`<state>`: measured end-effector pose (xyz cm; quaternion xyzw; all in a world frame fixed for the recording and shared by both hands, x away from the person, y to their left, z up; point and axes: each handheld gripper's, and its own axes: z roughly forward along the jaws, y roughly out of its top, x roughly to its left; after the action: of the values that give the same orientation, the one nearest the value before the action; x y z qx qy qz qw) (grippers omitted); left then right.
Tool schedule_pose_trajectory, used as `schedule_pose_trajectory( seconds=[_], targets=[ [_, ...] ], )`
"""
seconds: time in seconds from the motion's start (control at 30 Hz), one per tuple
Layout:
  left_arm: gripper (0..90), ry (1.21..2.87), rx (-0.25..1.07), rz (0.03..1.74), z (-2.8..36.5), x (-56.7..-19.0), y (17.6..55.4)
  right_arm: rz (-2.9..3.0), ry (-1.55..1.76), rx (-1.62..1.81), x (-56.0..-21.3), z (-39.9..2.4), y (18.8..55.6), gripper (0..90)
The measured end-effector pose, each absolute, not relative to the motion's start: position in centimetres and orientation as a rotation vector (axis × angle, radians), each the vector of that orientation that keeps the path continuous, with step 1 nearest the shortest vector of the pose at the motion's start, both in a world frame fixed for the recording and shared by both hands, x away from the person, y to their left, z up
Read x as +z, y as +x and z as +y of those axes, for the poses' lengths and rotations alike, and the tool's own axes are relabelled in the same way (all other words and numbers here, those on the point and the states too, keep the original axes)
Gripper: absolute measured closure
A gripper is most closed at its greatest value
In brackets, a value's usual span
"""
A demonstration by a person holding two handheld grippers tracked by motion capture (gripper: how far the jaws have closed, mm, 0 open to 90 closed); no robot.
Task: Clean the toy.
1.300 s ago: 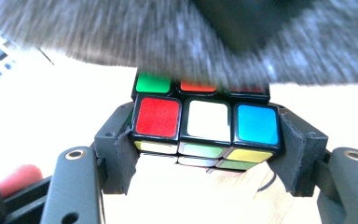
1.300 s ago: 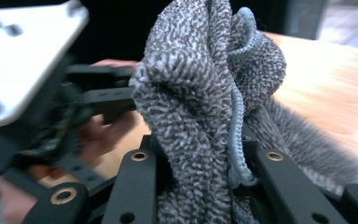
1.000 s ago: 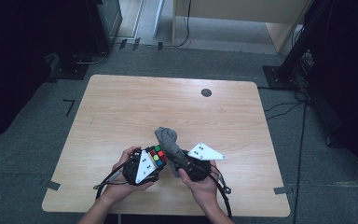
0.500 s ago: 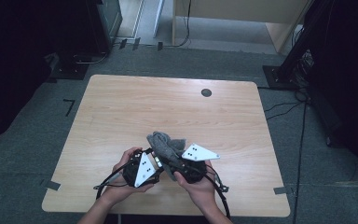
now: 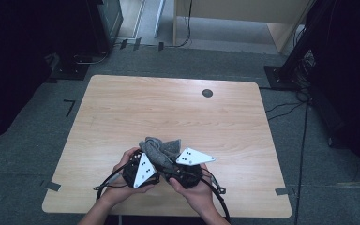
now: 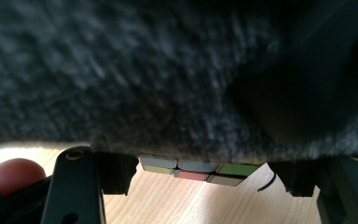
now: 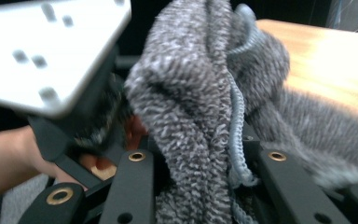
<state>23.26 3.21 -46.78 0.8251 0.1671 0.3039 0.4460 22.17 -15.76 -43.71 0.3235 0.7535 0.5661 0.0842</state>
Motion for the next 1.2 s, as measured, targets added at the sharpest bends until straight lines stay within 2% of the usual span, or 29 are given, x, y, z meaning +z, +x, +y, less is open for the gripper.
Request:
schedule_pose_trajectory(
  seconds=[0.13,0.27,0.37,0.6,0.87,1.0,1.07,1.2],
  targets=[
    [33.5,2.017,0.731,0.411,3.6,-46.7,23.4,2.192,1.039,1.698,-43.4,-17.2,22.9,70.5],
    [33.5,1.937,0.646,0.405,4.5,-46.5,23.6,2.017,1.145,1.748,-42.5,-20.1,23.4,69.7],
    [33.5,1.881,0.601,0.394,5.1,-46.4,23.8,1.940,1.178,1.940,-42.0,-21.8,23.7,69.3],
    [33.4,1.789,0.558,0.364,6.0,-45.7,23.4,1.997,1.168,2.076,-43.0,-20.8,23.9,69.0],
    [33.4,1.690,0.500,0.342,7.0,-44.3,23.1,1.989,1.281,2.150,-44.1,-21.7,24.9,69.4],
    [33.4,1.650,0.475,0.361,7.5,-44.1,23.3,2.080,1.370,1.978,-45.1,-21.7,25.8,69.4],
    [33.4,1.670,0.490,0.363,7.5,-44.1,23.4,2.079,1.383,1.926,-45.3,-21.9,25.8,69.2],
    [33.4,1.739,0.508,0.362,7.0,-44.8,23.5,1.968,1.324,2.098,-44.3,-22.6,25.4,68.4]
  ],
)
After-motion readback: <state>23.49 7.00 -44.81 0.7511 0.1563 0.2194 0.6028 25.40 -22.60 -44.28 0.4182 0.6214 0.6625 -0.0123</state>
